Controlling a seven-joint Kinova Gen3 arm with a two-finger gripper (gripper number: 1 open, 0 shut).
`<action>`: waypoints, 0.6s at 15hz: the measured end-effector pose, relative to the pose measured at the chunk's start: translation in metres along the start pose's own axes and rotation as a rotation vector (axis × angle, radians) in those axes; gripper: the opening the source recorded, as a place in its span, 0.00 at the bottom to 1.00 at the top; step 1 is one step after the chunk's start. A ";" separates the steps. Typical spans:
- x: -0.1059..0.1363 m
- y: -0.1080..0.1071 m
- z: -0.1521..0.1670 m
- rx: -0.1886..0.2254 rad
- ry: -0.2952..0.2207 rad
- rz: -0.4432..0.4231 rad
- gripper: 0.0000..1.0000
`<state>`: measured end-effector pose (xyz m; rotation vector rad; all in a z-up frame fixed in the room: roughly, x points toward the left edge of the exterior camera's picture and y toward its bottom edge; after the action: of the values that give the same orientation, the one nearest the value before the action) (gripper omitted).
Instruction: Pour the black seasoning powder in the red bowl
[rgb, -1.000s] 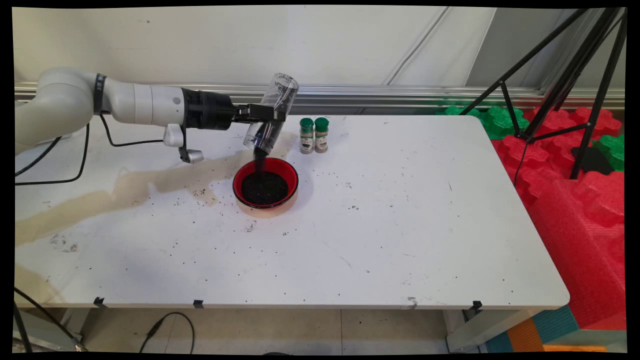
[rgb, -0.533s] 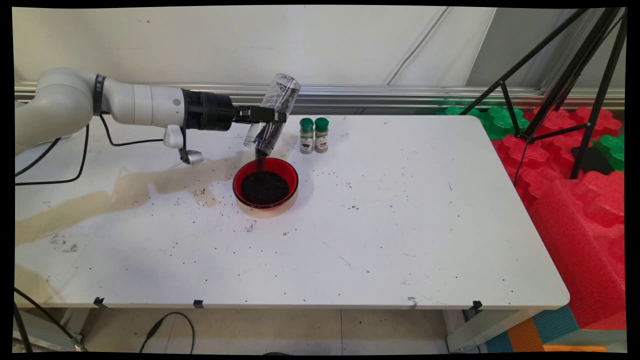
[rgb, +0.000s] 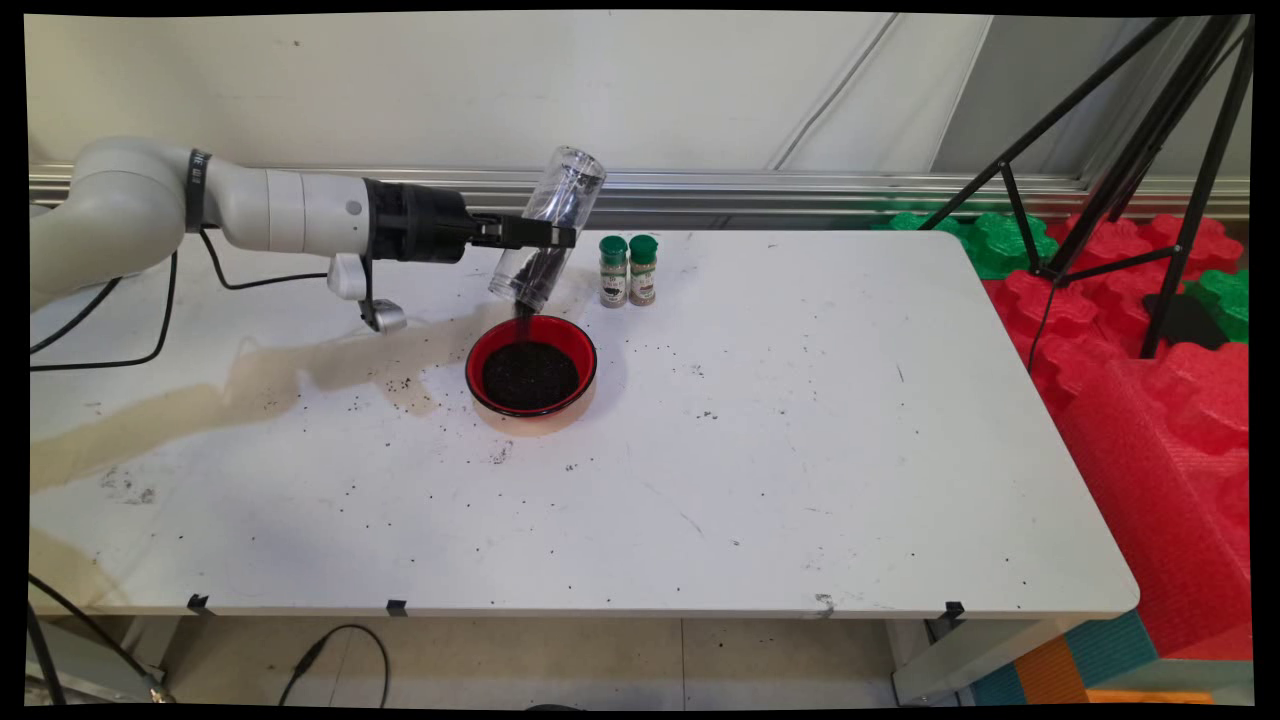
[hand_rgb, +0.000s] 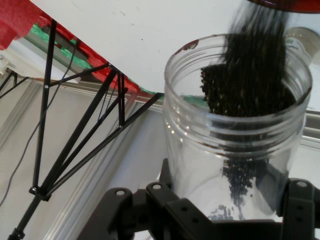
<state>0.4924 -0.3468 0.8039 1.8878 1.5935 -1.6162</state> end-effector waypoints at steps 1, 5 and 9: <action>0.000 -0.001 0.000 0.002 -0.002 0.014 0.00; -0.001 -0.002 -0.002 0.009 -0.009 0.041 0.00; -0.001 -0.004 -0.004 0.019 -0.018 0.063 0.00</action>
<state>0.4912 -0.3431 0.8084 1.9074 1.5022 -1.6230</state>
